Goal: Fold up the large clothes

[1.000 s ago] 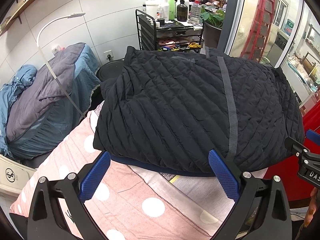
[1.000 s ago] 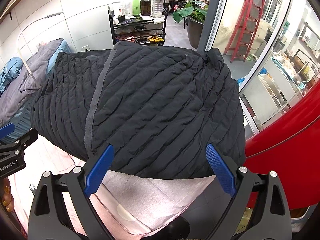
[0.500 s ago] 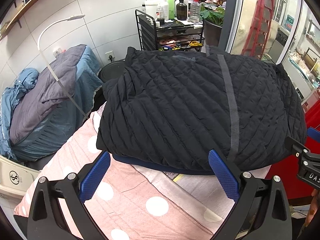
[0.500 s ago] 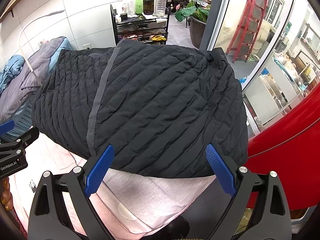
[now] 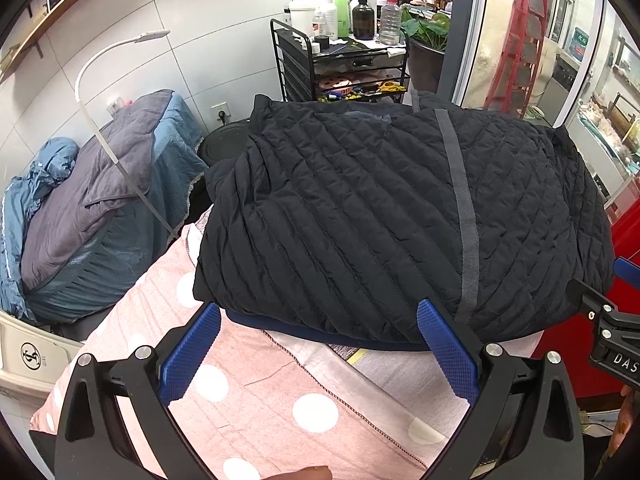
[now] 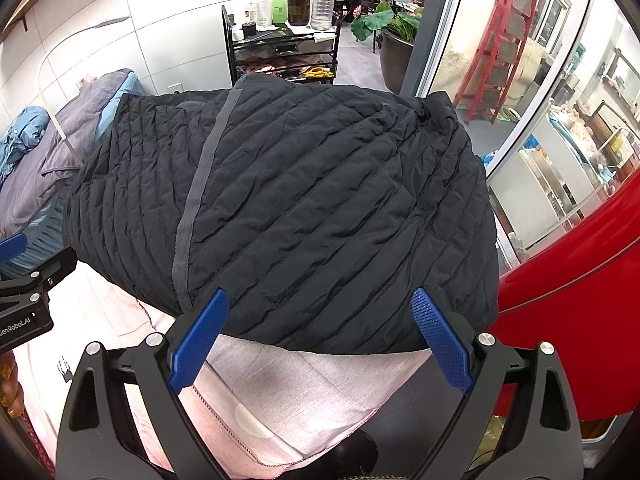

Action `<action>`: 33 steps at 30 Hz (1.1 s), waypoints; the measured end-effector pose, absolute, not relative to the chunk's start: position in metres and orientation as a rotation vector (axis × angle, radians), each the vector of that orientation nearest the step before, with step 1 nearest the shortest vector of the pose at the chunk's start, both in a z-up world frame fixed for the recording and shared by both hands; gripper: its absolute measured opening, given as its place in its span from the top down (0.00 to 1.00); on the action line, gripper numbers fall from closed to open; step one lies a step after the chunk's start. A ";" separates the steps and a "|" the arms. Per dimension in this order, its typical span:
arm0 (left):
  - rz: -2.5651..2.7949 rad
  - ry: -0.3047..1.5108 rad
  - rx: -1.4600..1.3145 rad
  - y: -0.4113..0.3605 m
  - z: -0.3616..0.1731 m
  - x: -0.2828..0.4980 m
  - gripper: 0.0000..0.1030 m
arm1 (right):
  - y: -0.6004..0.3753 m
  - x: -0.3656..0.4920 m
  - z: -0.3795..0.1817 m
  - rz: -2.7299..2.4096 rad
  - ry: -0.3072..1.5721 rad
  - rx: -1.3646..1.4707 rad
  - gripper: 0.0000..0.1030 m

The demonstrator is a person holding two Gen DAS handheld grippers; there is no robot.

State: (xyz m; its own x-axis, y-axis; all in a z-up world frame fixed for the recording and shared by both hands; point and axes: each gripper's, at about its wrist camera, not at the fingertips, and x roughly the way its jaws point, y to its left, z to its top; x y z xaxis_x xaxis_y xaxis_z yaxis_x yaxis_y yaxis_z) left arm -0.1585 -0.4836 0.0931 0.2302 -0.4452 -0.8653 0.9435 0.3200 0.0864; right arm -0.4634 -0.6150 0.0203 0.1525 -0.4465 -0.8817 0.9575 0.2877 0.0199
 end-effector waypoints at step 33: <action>-1.033 0.837 0.773 -0.480 0.092 -0.164 0.06 | -0.610 -0.452 0.017 -1.098 0.933 0.685 0.11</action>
State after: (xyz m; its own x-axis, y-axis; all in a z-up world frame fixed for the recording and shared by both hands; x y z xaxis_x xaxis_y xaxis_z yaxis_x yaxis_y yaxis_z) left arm -0.1636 -0.4799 0.0915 0.2773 -0.4071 -0.8703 0.9359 0.3192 0.1489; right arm -0.4519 -0.6101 0.0169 0.1646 -0.4309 -0.8873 0.9452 0.3261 0.0170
